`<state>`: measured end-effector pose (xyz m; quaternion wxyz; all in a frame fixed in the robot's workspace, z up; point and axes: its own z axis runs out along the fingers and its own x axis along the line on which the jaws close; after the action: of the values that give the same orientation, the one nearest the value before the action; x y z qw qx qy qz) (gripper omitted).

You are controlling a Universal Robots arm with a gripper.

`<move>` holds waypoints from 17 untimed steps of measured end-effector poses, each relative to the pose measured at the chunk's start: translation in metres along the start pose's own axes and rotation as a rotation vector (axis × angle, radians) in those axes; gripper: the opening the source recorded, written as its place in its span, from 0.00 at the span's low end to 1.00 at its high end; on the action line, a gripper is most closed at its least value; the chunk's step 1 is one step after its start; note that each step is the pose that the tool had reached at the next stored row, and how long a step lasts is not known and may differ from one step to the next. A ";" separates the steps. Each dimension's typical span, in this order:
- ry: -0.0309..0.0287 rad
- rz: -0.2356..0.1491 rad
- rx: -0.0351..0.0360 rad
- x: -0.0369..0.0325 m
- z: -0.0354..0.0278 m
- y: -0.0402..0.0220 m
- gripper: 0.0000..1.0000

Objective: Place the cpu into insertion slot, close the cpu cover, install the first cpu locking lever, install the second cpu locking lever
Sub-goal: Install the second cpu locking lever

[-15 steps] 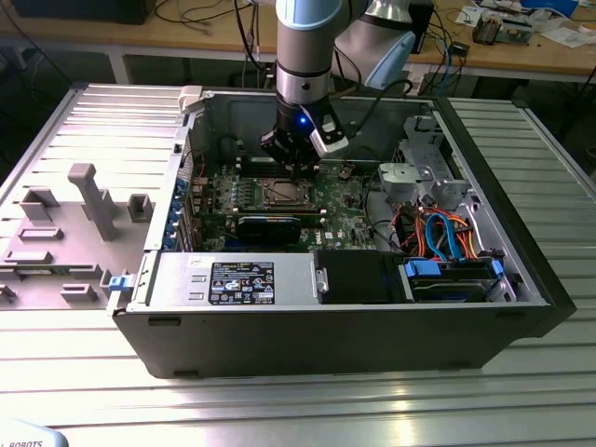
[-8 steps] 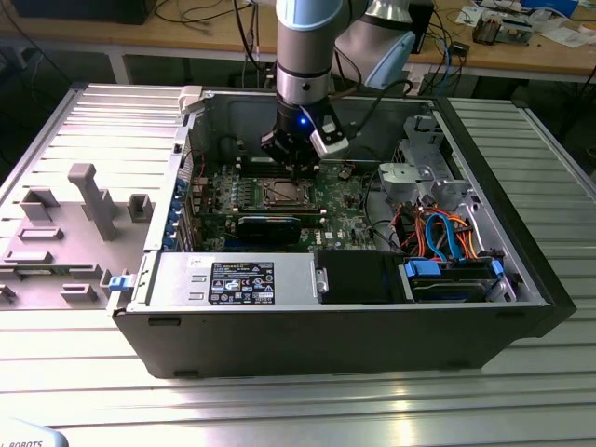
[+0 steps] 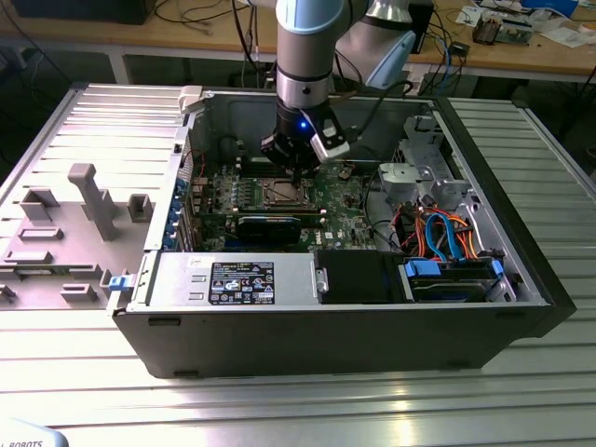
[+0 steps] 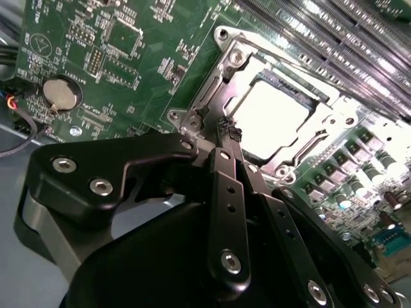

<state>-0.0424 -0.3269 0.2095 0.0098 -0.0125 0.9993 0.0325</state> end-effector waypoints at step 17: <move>0.0000 -0.001 0.0009 0.0001 -0.0190 -0.0154 0.11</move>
<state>-0.0424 -0.3436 0.2276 0.0098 -0.0129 0.9994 0.0320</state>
